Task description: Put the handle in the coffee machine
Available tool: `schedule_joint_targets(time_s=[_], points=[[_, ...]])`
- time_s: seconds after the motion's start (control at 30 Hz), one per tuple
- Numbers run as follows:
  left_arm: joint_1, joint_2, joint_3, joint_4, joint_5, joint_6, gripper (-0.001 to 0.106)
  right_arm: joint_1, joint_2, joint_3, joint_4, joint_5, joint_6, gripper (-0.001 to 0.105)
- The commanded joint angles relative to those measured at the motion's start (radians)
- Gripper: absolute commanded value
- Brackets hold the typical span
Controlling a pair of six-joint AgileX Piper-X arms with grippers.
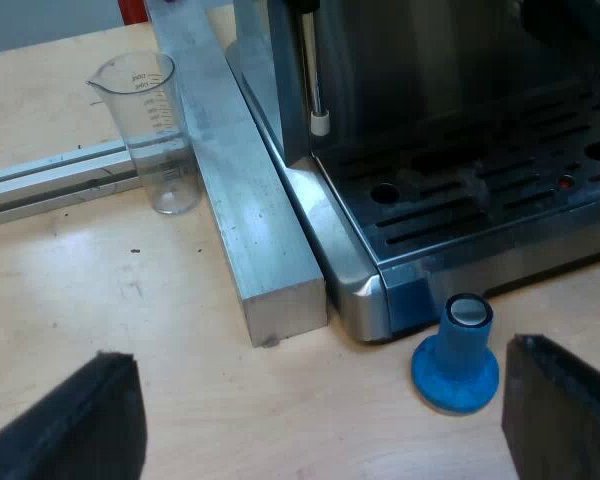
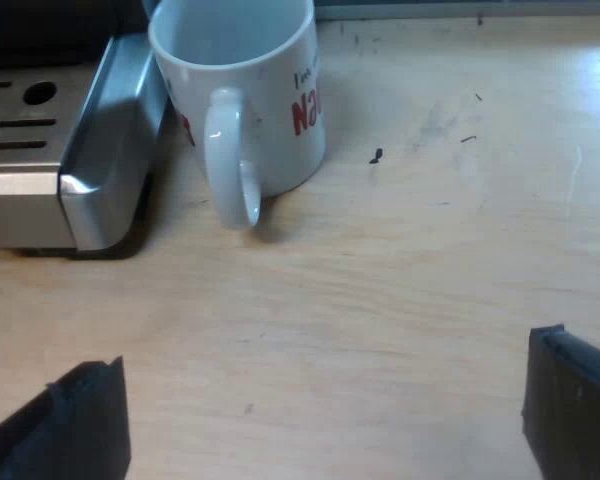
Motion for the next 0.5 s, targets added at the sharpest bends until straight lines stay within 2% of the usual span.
schedule_joint_targets(time_s=[0.03, 0.5], points=[[-0.004, -0.134, 0.000, -0.013, 0.001, -0.004, 0.075, -0.034, -0.044, -0.006, -0.010, -0.007, -0.012, 0.081], [-0.001, -0.134, 0.000, -0.013, 0.012, -0.005, 0.075, -0.076, -0.044, -0.006, -0.010, -0.005, -0.012, 0.081]])
